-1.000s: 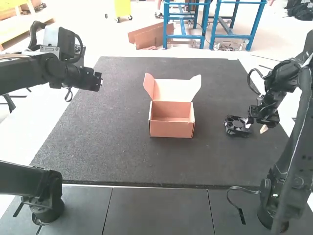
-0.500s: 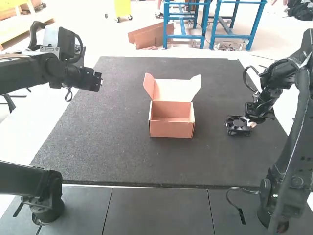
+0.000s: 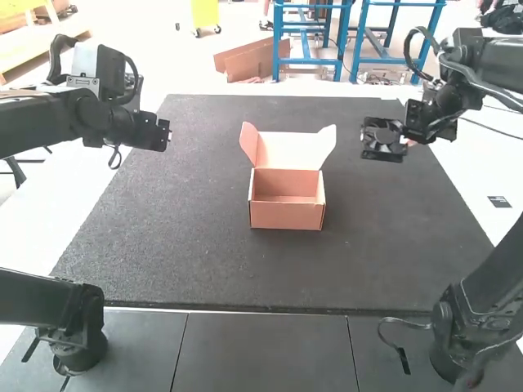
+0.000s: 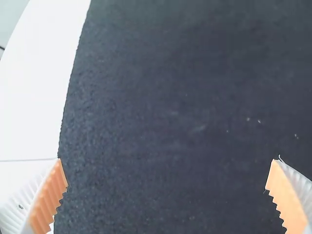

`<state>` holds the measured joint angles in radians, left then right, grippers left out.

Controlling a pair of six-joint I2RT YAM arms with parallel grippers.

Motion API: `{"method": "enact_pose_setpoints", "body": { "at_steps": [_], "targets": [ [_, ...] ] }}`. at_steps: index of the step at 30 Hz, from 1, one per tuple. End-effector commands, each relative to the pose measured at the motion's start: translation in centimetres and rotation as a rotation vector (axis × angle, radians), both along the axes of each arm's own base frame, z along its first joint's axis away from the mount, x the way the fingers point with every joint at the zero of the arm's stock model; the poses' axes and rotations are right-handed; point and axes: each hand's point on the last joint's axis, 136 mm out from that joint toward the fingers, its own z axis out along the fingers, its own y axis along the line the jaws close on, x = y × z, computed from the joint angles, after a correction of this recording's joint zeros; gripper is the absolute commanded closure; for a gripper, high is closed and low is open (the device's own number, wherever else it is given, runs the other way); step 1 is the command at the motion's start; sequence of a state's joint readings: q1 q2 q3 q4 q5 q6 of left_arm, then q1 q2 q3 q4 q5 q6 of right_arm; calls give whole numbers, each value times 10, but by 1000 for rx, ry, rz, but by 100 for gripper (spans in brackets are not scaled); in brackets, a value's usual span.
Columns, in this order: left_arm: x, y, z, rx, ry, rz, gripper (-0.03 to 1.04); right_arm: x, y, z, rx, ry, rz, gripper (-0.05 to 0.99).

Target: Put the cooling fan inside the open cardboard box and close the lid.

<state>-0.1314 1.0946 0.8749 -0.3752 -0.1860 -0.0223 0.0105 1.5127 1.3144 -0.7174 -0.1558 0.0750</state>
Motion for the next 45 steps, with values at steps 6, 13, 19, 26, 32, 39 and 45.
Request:
{"method": "enact_pose_setpoints", "body": {
  "at_steps": [6,13,19,26,32,39,45],
  "targets": [
    [2,-4,9,10,-16,-23,4,-19,96,56,178,-39,88,95],
    [-3,-3,7,10,-1,-23,4,-41,136,35,174,86,158,94],
    [-8,-3,9,9,-10,-23,4,-47,175,16,172,158,214,94],
    [-14,0,9,7,-15,-18,4,-58,203,-14,141,240,265,94],
    [-18,0,13,3,-23,-16,4,-54,207,-44,103,289,278,94],
    [-19,1,15,4,-18,-14,4,-35,207,-72,59,275,266,94],
    [-20,1,15,3,-15,-13,4,-19,199,-95,-15,247,234,94]
  ]
}}
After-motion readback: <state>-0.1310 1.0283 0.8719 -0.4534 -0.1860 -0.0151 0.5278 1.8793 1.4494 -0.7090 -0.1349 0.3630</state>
